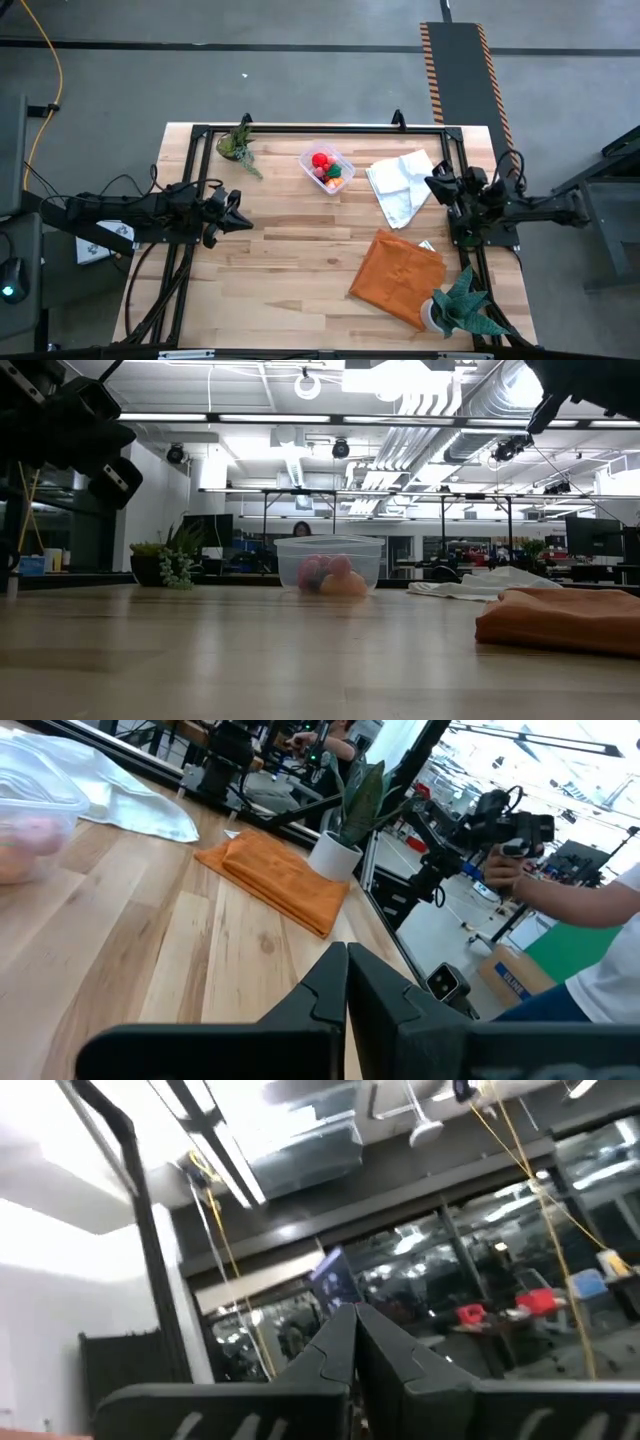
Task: Pick and placing Produce into tupperware
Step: Return to Home Position
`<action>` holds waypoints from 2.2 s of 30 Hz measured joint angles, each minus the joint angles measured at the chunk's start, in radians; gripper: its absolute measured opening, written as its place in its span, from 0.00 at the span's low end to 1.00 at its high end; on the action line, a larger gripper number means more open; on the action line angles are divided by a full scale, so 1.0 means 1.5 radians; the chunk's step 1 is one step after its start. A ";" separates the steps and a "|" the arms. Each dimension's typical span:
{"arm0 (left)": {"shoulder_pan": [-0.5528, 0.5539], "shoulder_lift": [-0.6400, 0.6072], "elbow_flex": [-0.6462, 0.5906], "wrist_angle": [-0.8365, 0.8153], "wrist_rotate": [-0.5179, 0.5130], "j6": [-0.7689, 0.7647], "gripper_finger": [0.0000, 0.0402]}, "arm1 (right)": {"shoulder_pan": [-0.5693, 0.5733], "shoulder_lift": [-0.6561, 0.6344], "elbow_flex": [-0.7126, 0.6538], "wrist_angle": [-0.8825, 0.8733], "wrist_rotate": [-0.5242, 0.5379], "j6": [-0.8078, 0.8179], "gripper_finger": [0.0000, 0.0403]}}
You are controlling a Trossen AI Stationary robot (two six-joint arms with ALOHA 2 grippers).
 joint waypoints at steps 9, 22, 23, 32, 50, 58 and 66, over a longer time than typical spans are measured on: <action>0.000 0.000 0.000 0.000 0.000 0.000 0.01 | -0.024 0.000 -0.032 0.048 -0.086 0.001 0.00; 0.000 0.000 0.000 0.000 0.000 0.000 0.00 | -0.024 0.000 -0.032 -0.188 -0.127 -0.068 0.00; 0.000 0.000 0.000 0.000 0.000 0.000 0.00 | -0.025 0.000 -0.032 -0.206 -0.127 -0.075 0.00; 0.000 0.000 0.000 0.000 0.000 0.000 0.00 | -0.044 0.000 -0.032 -0.278 -0.127 -0.107 0.00; 0.000 0.000 0.000 0.000 0.000 0.000 0.01 | -0.050 0.000 -0.032 -0.375 -0.167 -0.090 0.00; 0.000 0.000 0.000 0.000 0.000 0.000 0.00 | -0.050 0.000 -0.032 -0.402 -0.164 -0.087 0.00; 0.000 0.000 0.000 0.000 0.000 0.000 0.00 | -0.050 0.000 -0.032 -0.431 -0.154 -0.069 0.00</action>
